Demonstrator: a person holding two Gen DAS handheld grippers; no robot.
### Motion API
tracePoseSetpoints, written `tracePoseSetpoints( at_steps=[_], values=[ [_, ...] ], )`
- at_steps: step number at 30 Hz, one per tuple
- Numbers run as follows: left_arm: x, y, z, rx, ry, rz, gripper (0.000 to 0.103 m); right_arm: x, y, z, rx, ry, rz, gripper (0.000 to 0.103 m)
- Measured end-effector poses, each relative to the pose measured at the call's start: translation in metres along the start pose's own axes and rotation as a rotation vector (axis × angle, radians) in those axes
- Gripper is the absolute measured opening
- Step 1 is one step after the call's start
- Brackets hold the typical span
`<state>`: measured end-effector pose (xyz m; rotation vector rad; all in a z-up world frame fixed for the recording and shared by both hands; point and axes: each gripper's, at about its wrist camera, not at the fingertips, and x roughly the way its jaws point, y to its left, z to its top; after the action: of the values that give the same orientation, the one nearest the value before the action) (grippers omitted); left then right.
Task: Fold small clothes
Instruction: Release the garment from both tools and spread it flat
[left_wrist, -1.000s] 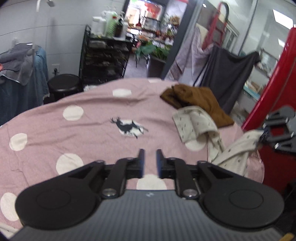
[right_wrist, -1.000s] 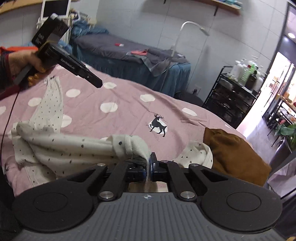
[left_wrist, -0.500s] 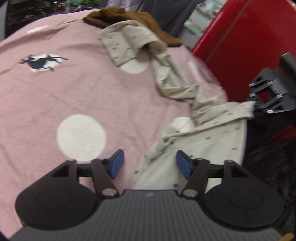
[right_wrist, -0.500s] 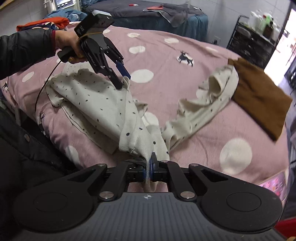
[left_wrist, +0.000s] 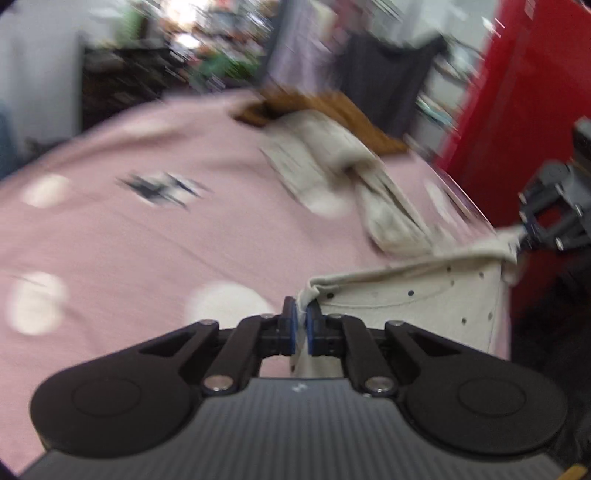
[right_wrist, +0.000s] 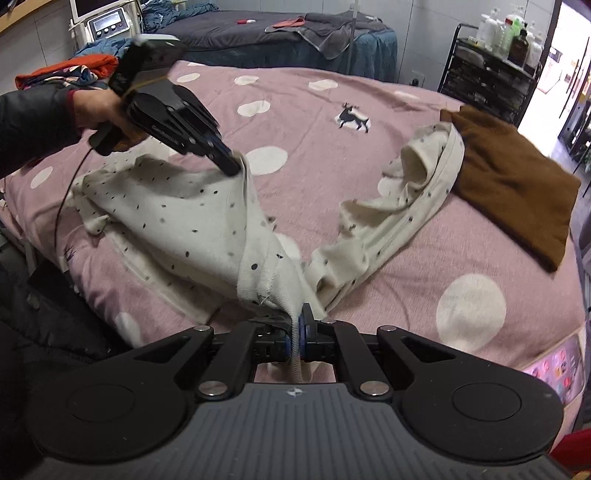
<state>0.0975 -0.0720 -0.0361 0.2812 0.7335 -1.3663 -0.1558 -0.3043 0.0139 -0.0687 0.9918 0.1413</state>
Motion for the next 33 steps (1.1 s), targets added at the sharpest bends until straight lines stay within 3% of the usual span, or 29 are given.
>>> tracePoseSetpoints(
  at_steps=[3,8,10,13,17,18,19,20,21,22,24,25,27,30,33],
  values=[
    [-0.051,0.024,0.016,-0.053,-0.163,0.188,0.005,0.011,-0.005,0.031,-0.032,-0.086,-0.032,0.005],
    [-0.127,0.059,0.058,-0.040,-0.338,0.564,0.005,0.042,-0.005,0.141,-0.148,-0.294,-0.109,0.005],
    [-0.137,0.077,0.076,-0.021,-0.347,0.683,0.005,0.062,-0.005,0.200,-0.170,-0.355,-0.141,0.005],
    [-0.127,0.113,0.102,-0.053,-0.307,0.771,0.005,0.103,-0.003,0.275,-0.188,-0.385,-0.262,0.004],
    [-0.078,0.156,0.112,-0.088,-0.177,0.893,0.006,0.173,-0.003,0.334,-0.203,-0.330,-0.413,0.008],
    [-0.067,0.167,0.110,-0.128,-0.151,0.905,0.010,0.189,-0.003,0.340,-0.216,-0.308,-0.458,0.017],
    [-0.057,0.180,0.107,-0.171,-0.117,0.905,0.015,0.209,-0.003,0.344,-0.218,-0.281,-0.534,0.028],
    [-0.049,0.187,0.102,-0.204,-0.086,0.913,0.018,0.227,-0.005,0.345,-0.218,-0.243,-0.609,0.062],
    [-0.045,0.191,0.094,-0.231,-0.070,0.916,0.025,0.242,-0.003,0.344,-0.218,-0.193,-0.667,0.073],
    [-0.045,0.193,0.085,-0.247,-0.068,0.906,0.041,0.249,-0.003,0.338,-0.205,-0.170,-0.673,0.071],
    [-0.047,0.199,0.062,-0.241,-0.062,0.849,0.068,0.245,-0.006,0.316,-0.152,-0.189,-0.560,0.062],
    [-0.051,0.199,0.048,-0.245,-0.045,0.841,0.069,0.239,-0.009,0.301,-0.134,-0.189,-0.476,0.062],
    [-0.067,0.191,0.021,-0.263,-0.039,0.801,0.069,0.228,-0.011,0.269,-0.092,-0.182,-0.402,0.062],
    [-0.104,0.158,-0.032,-0.280,-0.080,0.684,0.071,0.200,-0.016,0.213,-0.014,-0.180,-0.262,0.062],
    [-0.137,0.112,-0.081,-0.301,-0.076,0.637,0.079,0.164,-0.012,0.153,0.044,-0.173,-0.135,0.064]
  ],
)
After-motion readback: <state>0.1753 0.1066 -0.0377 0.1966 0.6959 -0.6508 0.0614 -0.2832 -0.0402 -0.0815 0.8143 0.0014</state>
